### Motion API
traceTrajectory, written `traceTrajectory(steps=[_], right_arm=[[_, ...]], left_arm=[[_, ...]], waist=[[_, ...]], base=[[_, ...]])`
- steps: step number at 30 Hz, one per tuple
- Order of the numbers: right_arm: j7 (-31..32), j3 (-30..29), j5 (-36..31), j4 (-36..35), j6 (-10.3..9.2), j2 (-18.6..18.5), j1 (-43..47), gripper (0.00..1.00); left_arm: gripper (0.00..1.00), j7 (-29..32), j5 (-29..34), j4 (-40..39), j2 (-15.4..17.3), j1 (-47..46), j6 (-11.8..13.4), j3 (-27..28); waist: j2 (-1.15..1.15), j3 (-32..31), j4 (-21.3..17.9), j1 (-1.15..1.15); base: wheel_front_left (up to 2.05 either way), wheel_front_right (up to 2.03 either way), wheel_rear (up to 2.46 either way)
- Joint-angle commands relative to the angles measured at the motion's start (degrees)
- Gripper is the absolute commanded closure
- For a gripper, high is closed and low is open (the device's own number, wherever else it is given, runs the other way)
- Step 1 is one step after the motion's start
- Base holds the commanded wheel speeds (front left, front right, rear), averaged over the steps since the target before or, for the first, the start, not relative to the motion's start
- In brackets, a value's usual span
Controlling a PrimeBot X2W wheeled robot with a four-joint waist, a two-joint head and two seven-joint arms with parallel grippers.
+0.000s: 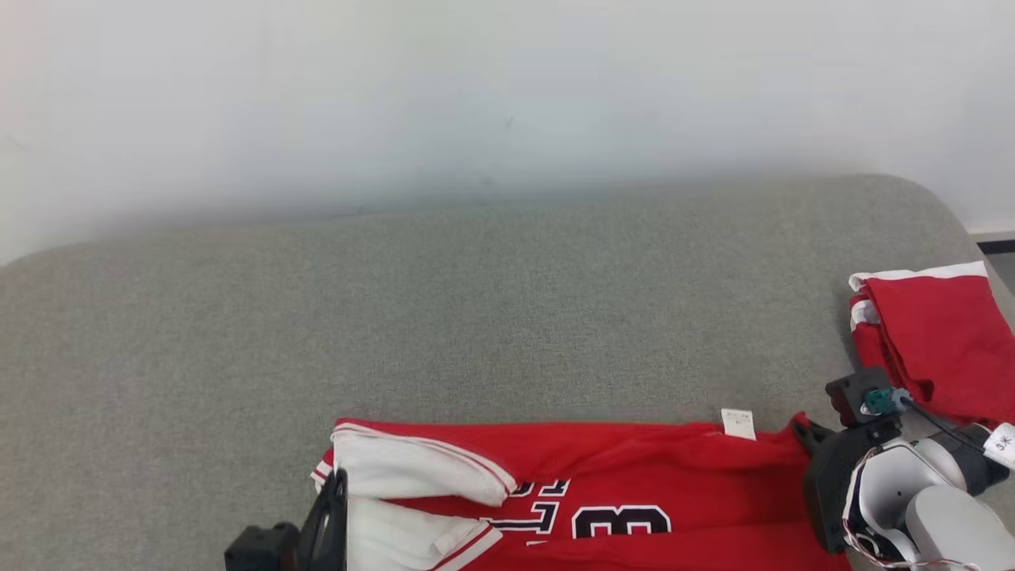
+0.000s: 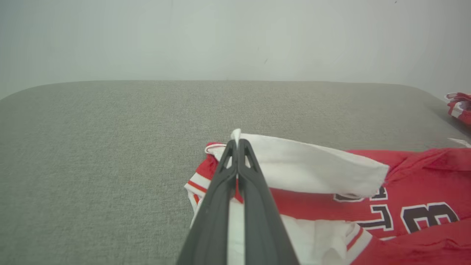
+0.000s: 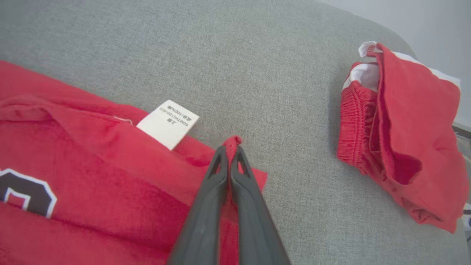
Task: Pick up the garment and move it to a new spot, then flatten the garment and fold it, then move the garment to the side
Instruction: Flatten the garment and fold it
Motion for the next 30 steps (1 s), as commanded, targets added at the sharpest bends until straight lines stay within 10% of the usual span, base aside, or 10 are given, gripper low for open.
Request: traceTrajectory(steps=[1,12,14,30], right_arm=[[0.6,1.4,0.7,-0.5,-0.14,-1.7,0.8,1.0],[4.7,12.6,3.0,-2.5,-0.14,-10.9,0.8,1.0],[4.6,12.4,3.2,-1.8,-0.14,-10.7,0.7,0.0],[5.4,3.7,0.8,-4.2,-0.14,-8.1,2.3,0.0]], left_arm=[[1.0,0.1,-0.3,-0.6,0.2,2.0,0.5,-0.1],[1.0,1.3,-1.6,-3.1,0.6,6.1,1.5,-1.1],[1.0,1.3,-1.8,-3.4,0.6,6.9,1.6,-1.3],[1.0,1.5,-3.0,-1.5,-0.6,10.8,2.1,-3.0]], waist=[[0.0,-1.2,0.3,0.01],[0.0,-2.7,1.9,0.01],[0.0,-2.8,2.2,0.01],[0.0,-4.0,3.4,0.01]], base=[[0.0,0.0,0.0],[0.0,0.0,0.0],[0.0,0.0,0.0],[0.0,0.0,0.0]])
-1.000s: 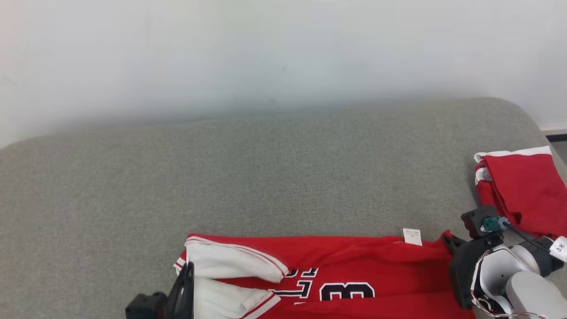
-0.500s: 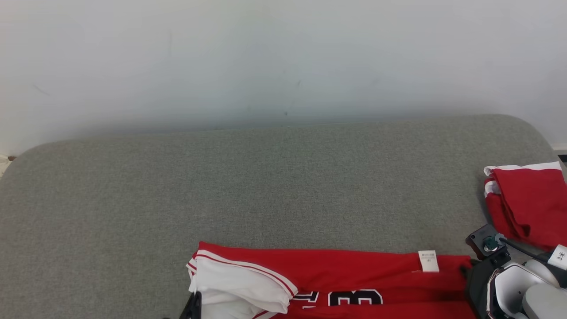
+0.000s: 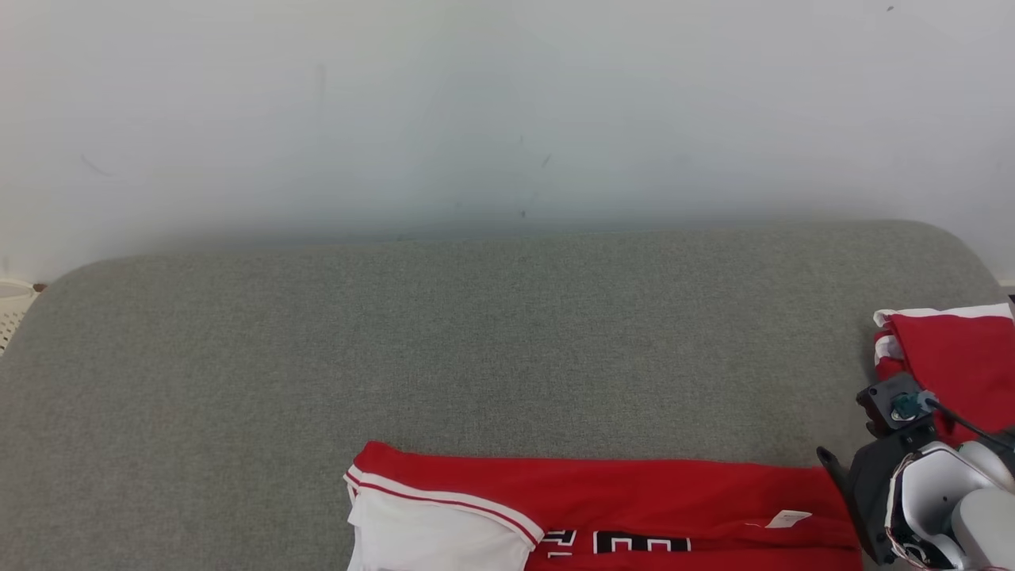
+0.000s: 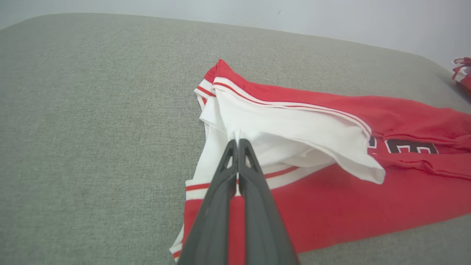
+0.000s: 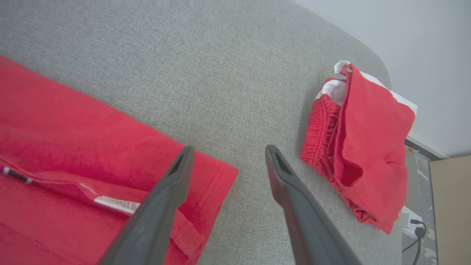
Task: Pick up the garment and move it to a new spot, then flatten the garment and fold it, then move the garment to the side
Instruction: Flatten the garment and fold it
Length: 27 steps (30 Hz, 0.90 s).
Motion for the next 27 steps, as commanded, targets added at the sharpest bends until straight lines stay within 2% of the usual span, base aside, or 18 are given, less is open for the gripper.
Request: traceTrajectory(steps=[1,10,11,13,14,15,20,27], right_arm=[[0.1,-1.4,-0.8,-1.0,-0.14,0.7,0.7,0.0],[0.2,-8.6,-4.0,-4.6,-0.14,3.9,3.3,0.0],[0.0,-9.7,-4.2,-5.0,-0.14,4.5,3.8,0.0],[-0.3,-12.0,-4.7,-5.9,-0.14,5.9,4.8,0.0],[-0.3,-13.3,-4.9,-6.5,-0.14,6.7,5.4,0.0],[-0.1,-14.7,-4.9,-7.0,-0.14,7.6,6.1,0.0],[1.5,-20.0,-5.3,-9.9,-0.14,11.2,9.3,0.0],[6.1,-30.5,-8.1,-15.1,-0.14,18.9,16.0,0.0]], left_arm=[[1.0,-0.5,-0.8,0.5,-0.2,1.1,0.2,0.3],[1.0,-0.8,-1.4,3.3,-1.1,2.4,-0.3,0.0],[0.77,-0.5,-1.6,3.5,-1.3,2.4,-0.3,-0.2],[0.57,-0.1,-1.5,3.8,-1.6,2.2,-0.2,-0.5],[0.15,0.1,-1.6,3.9,-1.6,2.3,-0.1,-0.5],[0.0,0.3,-1.8,4.1,-1.7,2.4,0.1,-0.5],[0.0,0.8,-1.7,4.2,-1.3,2.8,0.8,-0.7],[0.0,0.4,0.3,2.9,2.6,3.6,2.5,0.1]], waist=[[0.0,-0.1,0.1,0.0],[0.0,-0.3,0.7,0.0],[0.0,-0.4,0.8,0.0],[0.0,-0.5,0.9,0.0],[0.0,-0.6,1.0,0.0],[0.0,-0.6,1.1,0.0],[0.0,-1.1,1.4,0.0],[0.0,-1.9,2.1,0.0]], base=[[0.0,0.0,0.0],[0.0,0.0,0.0],[0.0,0.0,0.0],[0.0,0.0,0.0],[0.0,0.0,0.0],[0.0,0.0,0.0],[0.0,0.0,0.0],[0.0,0.0,0.0]])
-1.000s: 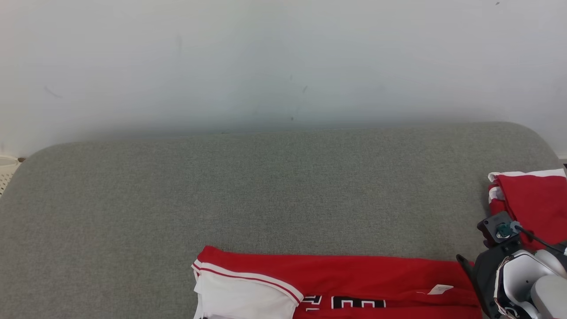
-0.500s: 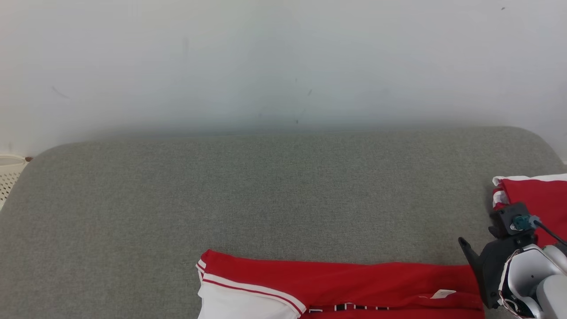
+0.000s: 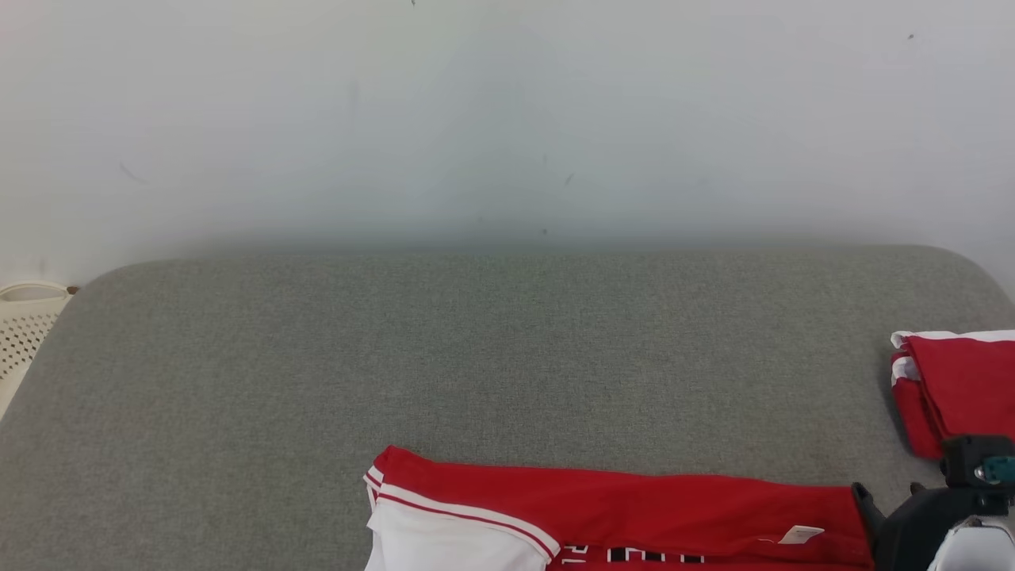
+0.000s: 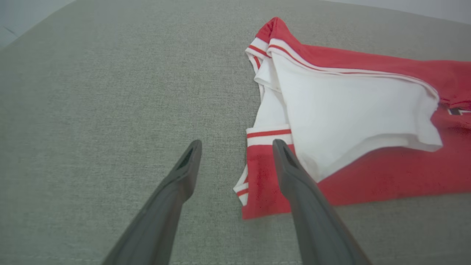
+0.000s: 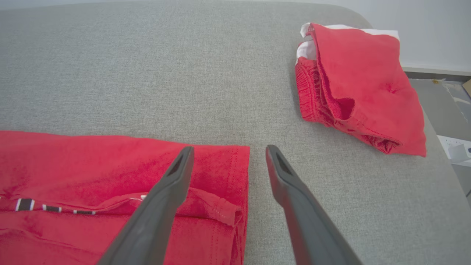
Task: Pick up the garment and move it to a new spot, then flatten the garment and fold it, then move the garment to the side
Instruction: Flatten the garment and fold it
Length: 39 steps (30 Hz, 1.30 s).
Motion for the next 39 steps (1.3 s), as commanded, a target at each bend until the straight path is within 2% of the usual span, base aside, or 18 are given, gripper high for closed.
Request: traceTrajectory(steps=[1,5,8,12,16,26,38,39], right_arm=[[0.4,-2.0,-1.2,-0.9,-0.14,1.9,1.4,0.0],[1.0,-7.8,-4.4,-2.2,-0.14,7.2,3.4,0.0],[1.6,-10.6,-6.0,-1.3,-0.14,9.3,4.0,0.0],[2.4,-12.7,-7.1,0.6,-0.14,10.7,3.2,0.0],[3.2,-13.8,-7.0,2.9,-0.14,11.4,2.2,0.0],[1.7,-13.8,-8.2,9.7,-0.14,11.8,-0.1,0.0],[-0.9,-13.4,-7.4,16.8,-0.14,11.9,-3.4,0.0],[-1.2,-13.5,-7.2,17.9,-0.14,11.9,-3.7,0.63]], left_arm=[[0.0,-0.7,0.8,-0.8,0.9,0.5,0.7,0.8],[0.0,-2.1,3.5,-3.9,3.6,1.0,3.3,3.8],[0.0,-2.6,6.5,-8.0,4.9,0.6,4.1,6.1],[0.0,-2.6,10.2,-14.5,4.8,-0.1,3.1,9.4],[0.0,-2.6,11.4,-18.1,3.7,0.1,1.0,11.3],[0.0,-2.4,11.1,-17.5,2.9,-0.4,-2.1,11.1],[0.0,-2.1,11.4,-17.5,3.6,0.4,-2.9,10.5],[0.0,-2.1,11.7,-17.8,3.5,0.5,-2.9,10.3]], waist=[[0.0,-0.2,0.3,0.0],[0.0,-0.4,0.6,0.0],[0.0,-0.4,1.0,0.0],[0.0,-0.1,1.4,0.0],[0.0,0.4,1.6,0.0],[0.0,2.4,1.1,0.0],[0.0,3.8,1.9,0.0],[0.0,3.9,2.1,0.0]], base=[[0.0,0.0,0.0],[0.0,0.0,0.0],[0.0,0.0,0.0],[0.0,0.0,0.0],[0.0,0.0,0.0],[0.0,0.0,0.0],[0.0,0.0,0.0],[0.0,0.0,0.0]])
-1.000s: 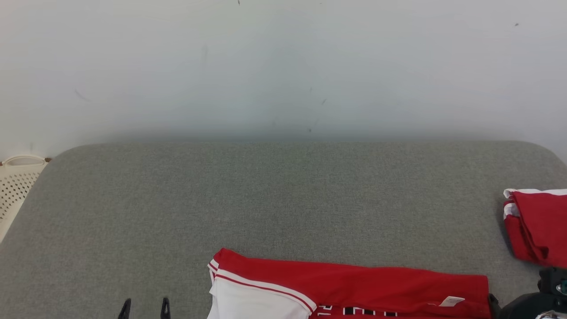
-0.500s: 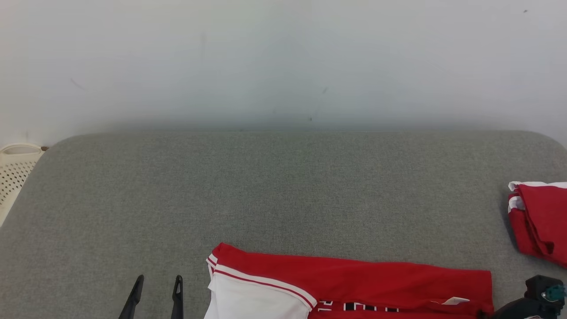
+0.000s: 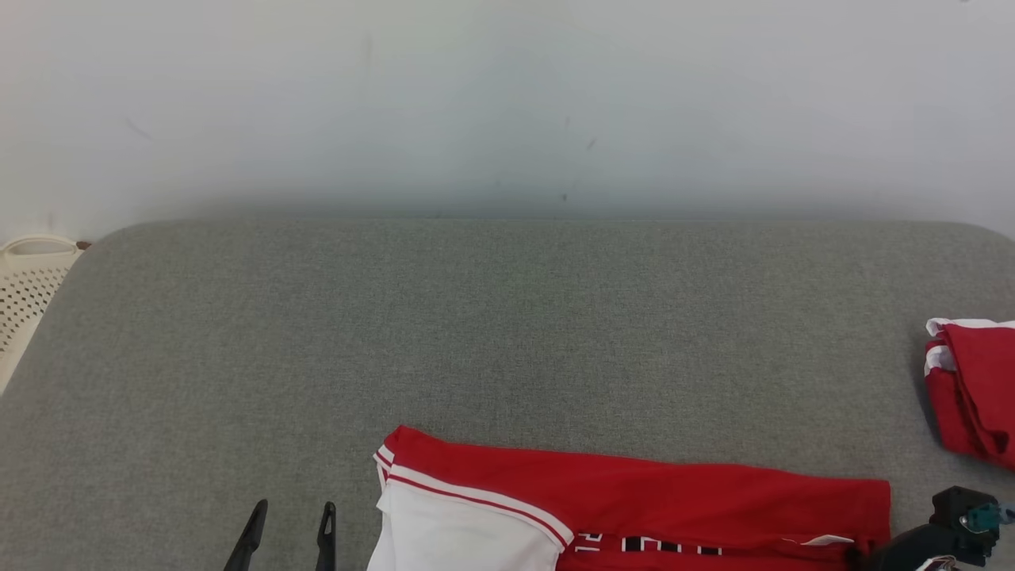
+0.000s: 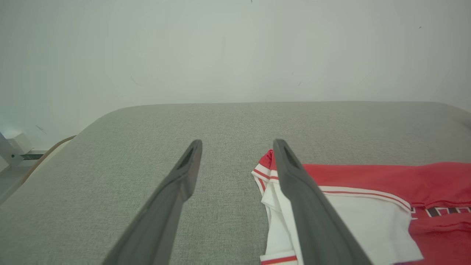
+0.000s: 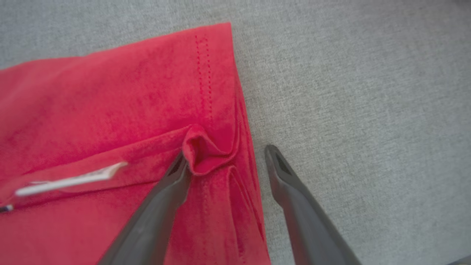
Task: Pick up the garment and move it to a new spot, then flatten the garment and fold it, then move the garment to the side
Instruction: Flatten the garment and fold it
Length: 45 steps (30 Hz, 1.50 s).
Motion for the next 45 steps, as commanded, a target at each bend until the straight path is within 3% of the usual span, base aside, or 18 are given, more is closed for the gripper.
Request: traceTrajectory(steps=[1,2,12,18,21,24,32,39,45], right_arm=[[0.1,0.2,0.2,1.1,-0.12,0.4,-0.1,0.89],[0.3,0.0,0.1,1.6,-0.12,0.4,-0.2,1.0],[-0.2,-3.2,-1.3,1.0,-0.18,-0.9,0.5,1.0],[0.0,-7.5,-3.9,-6.6,-0.14,-1.1,-0.3,1.0],[3.1,-7.2,-3.8,-11.9,-0.13,-0.6,1.0,1.0],[8.2,-3.6,-3.5,-18.0,-0.13,-0.4,3.2,1.0],[21.6,16.5,11.0,-31.7,-0.12,0.1,7.1,1.0],[21.6,26.8,16.5,-29.6,-0.12,0.2,4.9,1.0],[15.0,34.5,23.7,-20.9,-0.12,0.3,1.6,1.0]], left_arm=[[0.0,-0.3,0.3,-0.3,0.0,0.4,-0.1,-0.1],[0.0,-0.3,0.2,-0.3,-0.1,0.6,-0.1,-0.2],[0.0,-0.5,-0.6,-0.3,-0.8,1.5,0.6,0.3],[0.0,-0.8,-0.8,-0.3,-1.8,2.0,0.2,0.9],[0.0,-0.9,-1.4,1.5,-2.0,2.4,-1.5,1.8],[0.0,-1.0,-1.1,3.4,-3.0,1.9,-4.4,3.8],[0.0,-0.9,2.3,7.5,-7.4,2.1,-11.3,9.0],[0.0,-0.9,5.4,9.5,-10.7,1.0,-14.2,11.2],[0.0,-0.9,7.6,10.4,-12.7,1.2,-15.8,12.7]], waist=[[0.0,0.0,0.1,0.0],[0.0,-0.1,0.2,0.0],[0.0,-1.1,0.0,0.0],[0.0,-1.9,-0.2,0.0],[0.0,-2.2,-0.1,0.0],[0.0,-2.5,-0.1,0.0],[0.0,-3.3,-0.4,0.0],[0.0,-3.7,0.6,0.0],[0.0,-4.0,2.5,0.0]], base=[[0.0,0.0,0.0],[0.0,0.0,0.0],[0.0,0.0,0.0],[0.0,0.0,0.0],[0.0,0.0,0.0],[0.0,0.0,0.0],[0.0,0.0,0.0],[0.0,0.0,0.0],[0.0,0.0,0.0]])
